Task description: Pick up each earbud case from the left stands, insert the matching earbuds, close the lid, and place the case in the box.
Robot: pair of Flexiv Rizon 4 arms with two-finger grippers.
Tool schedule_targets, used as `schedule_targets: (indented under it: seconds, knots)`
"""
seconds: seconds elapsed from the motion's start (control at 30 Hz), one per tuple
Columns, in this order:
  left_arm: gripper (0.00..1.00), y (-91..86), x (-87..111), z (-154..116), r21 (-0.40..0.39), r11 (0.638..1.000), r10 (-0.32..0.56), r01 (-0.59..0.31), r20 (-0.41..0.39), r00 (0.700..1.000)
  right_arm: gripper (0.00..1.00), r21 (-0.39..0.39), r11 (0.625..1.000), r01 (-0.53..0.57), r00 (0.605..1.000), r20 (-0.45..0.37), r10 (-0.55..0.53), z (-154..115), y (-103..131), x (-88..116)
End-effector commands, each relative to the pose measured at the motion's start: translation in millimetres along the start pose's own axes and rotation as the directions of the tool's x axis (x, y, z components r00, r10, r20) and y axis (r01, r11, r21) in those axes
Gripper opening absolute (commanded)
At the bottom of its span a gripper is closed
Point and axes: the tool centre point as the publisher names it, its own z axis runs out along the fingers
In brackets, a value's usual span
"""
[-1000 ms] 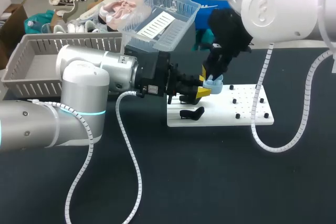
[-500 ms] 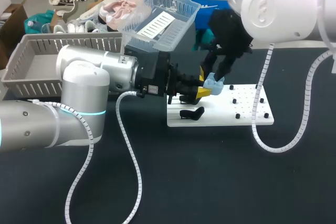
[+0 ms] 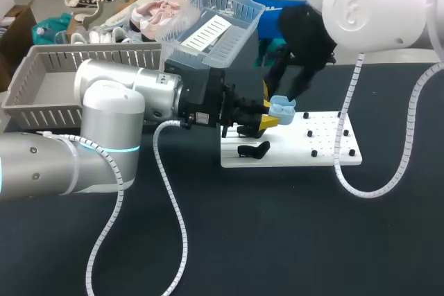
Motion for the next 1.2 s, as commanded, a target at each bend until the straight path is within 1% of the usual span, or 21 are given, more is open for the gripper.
schedule_targets:
  seconds: [0.03, 0.07, 0.13, 0.27, 0.47, 0.5, 0.53, 0.6, 0.73, 0.97, 1.1, 1.2]
  knots:
    - [0.00, -0.4, -0.2, 0.0, -0.002, 1.000, 0.000, 0.000, -0.001, 1.000, 0.62, 0.010, 1.000, -0.025, 0.999, 0.025, 0.025, -3.0, -9.5, 4.9]
    - [0.00, -0.4, -0.2, 0.0, -0.002, 1.000, 0.000, 0.000, -0.001, 1.000, 0.72, 0.019, 0.999, -0.033, 0.999, 0.029, 0.032, -2.9, -12.0, 4.0]
    - [0.00, -0.4, -0.2, 0.0, -0.002, 1.000, 0.000, 0.000, -0.001, 1.000, 0.77, 0.025, 0.999, -0.045, 0.999, 0.031, 0.044, -3.0, -15.8, 2.3]
    - [0.00, -0.4, -0.2, 0.0, -0.002, 1.000, 0.000, 0.000, -0.001, 1.000, 0.82, 0.035, 0.997, -0.068, 0.997, 0.037, 0.066, -2.6, -23.3, -2.4]
    - [0.00, -0.4, -0.2, 0.0, -0.002, 1.000, 0.000, 0.000, -0.001, 1.000, 0.89, 0.029, 0.994, -0.105, 0.994, 0.038, 0.104, 1.9, -33.3, -7.5]
    - [0.00, -0.4, -0.2, 0.0, -0.002, 1.000, 0.000, 0.000, -0.001, 1.000, 0.91, 0.027, 0.993, -0.114, 0.993, 0.040, 0.113, 2.1, -35.3, -8.6]
    - [0.00, -0.4, -0.2, 0.0, -0.002, 1.000, 0.000, 0.000, -0.001, 1.000, 0.96, 0.026, 0.992, -0.121, 0.992, 0.043, 0.120, 2.5, -37.3, -9.5]
    - [0.00, -0.4, -0.2, 0.0, -0.002, 1.000, 0.000, 0.000, -0.001, 1.000, 1.00, 0.021, 0.990, -0.140, 0.989, 0.050, 0.139, 3.2, -41.0, -11.2]
    - [0.00, -0.4, -0.2, 0.0, -0.002, 1.000, 0.000, 0.000, -0.001, 1.000, 1.00, -0.007, 0.983, -0.182, 0.981, 0.065, 0.182, 5.0, -51.3, -15.4]
    - [0.00, -0.4, -0.2, 0.0, -0.002, 1.000, 0.000, 0.000, -0.001, 1.000, 1.00, 0.004, 0.972, -0.234, 0.970, 0.065, 0.234, 14.0, -68.9, -20.2]
    - [0.00, -0.4, -0.2, 0.0, -0.002, 1.000, 0.000, 0.000, -0.001, 1.000, 1.00, 0.005, 0.969, -0.246, 0.968, 0.059, 0.245, 17.9, -72.3, -20.1]
    - [0.00, -0.4, -0.2, 0.0, -0.002, 1.000, 0.000, 0.000, -0.001, 1.000, 1.00, 0.008, 0.971, -0.240, 0.970, 0.048, 0.239, 19.4, -69.7, -18.1]
